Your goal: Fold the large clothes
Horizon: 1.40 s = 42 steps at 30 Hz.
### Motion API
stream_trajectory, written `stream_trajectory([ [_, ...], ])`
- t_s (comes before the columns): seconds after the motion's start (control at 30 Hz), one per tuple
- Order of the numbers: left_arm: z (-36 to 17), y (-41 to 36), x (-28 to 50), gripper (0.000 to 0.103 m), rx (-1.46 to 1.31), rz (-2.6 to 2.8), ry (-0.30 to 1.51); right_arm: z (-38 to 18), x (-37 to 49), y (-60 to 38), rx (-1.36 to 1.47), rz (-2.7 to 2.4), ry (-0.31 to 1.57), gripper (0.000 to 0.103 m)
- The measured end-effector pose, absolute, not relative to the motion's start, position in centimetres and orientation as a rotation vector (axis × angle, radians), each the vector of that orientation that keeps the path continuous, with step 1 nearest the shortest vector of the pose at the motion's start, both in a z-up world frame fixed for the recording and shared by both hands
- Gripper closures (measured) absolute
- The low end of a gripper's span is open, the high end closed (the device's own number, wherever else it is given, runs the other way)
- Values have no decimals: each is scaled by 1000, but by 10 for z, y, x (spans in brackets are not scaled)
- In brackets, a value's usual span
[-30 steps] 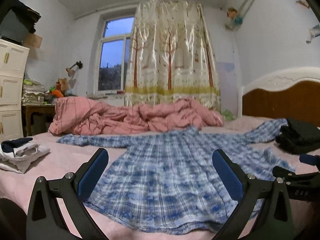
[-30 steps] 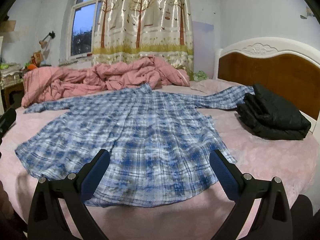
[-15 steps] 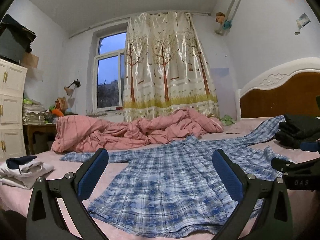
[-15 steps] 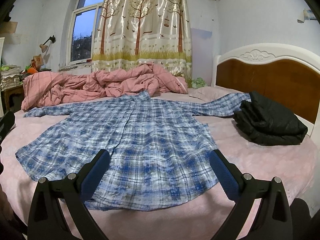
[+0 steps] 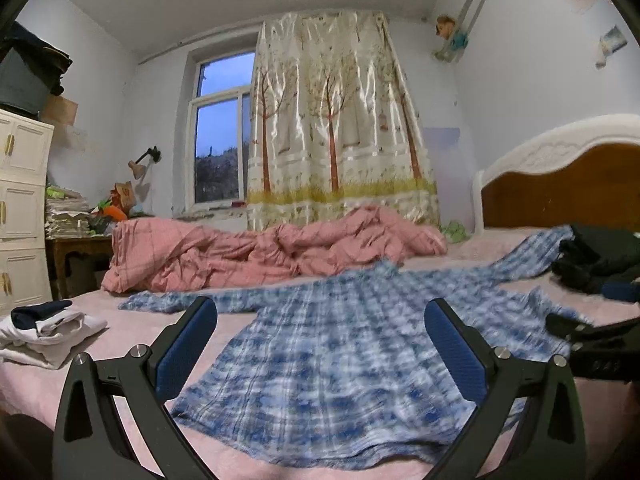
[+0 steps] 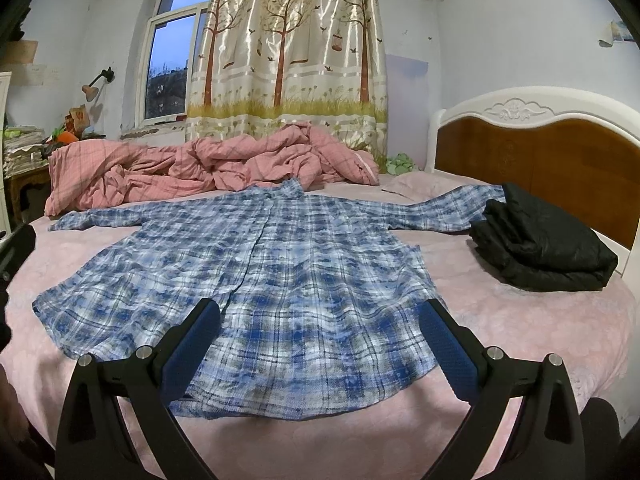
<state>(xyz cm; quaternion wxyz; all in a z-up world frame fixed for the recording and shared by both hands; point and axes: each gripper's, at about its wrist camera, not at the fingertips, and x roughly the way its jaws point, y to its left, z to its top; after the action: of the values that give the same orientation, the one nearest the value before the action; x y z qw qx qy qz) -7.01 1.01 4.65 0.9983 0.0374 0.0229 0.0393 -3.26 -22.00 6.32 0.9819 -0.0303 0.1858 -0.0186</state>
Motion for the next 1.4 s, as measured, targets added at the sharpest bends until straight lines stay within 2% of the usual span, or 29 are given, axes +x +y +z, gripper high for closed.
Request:
stream_trajectory([
  [0.13, 35, 17, -57, 0, 70, 47, 274, 62, -36, -220, -72, -30, 419, 5],
  [0.23, 20, 23, -60, 0, 61, 26, 364, 52, -43, -223, -74, -7, 480, 5],
  [0.37, 0, 10, -51, 17, 167, -66, 531, 37, -45, -214, -158, 118, 600, 10],
  [0.5, -22, -9, -44, 19, 275, -110, 665, 23, -39, -191, -320, 162, 700, 10],
  [0.63, -31, -19, -35, 17, 349, -72, 698, 10, -23, -181, -413, 139, 744, 10],
  [0.7, -30, -22, -30, 12, 366, -35, 677, 2, -12, -183, -436, 105, 760, 10],
  [0.87, -25, -8, -2, 12, 401, 38, 675, 2, 10, -196, -404, 44, 757, 11],
  [0.93, -22, 2, 8, 16, 402, 63, 662, 4, 17, -203, -404, 5, 744, 11],
  [1.0, -19, 13, 17, 25, 412, 111, 653, 7, 27, -212, -406, -40, 732, 12],
  [1.1, -16, 27, 27, 36, 402, 139, 647, 12, 37, -227, -398, -79, 730, 21],
  [1.17, -12, 35, 32, 37, 399, 149, 640, 17, 42, -236, -391, -89, 725, 24],
  [1.33, 7, 49, 63, 36, 375, 155, 639, 34, 61, -244, -411, -93, 688, 24],
  [1.4, 17, 54, 83, 33, 345, 127, 664, 46, 74, -244, -410, -86, 667, 24],
])
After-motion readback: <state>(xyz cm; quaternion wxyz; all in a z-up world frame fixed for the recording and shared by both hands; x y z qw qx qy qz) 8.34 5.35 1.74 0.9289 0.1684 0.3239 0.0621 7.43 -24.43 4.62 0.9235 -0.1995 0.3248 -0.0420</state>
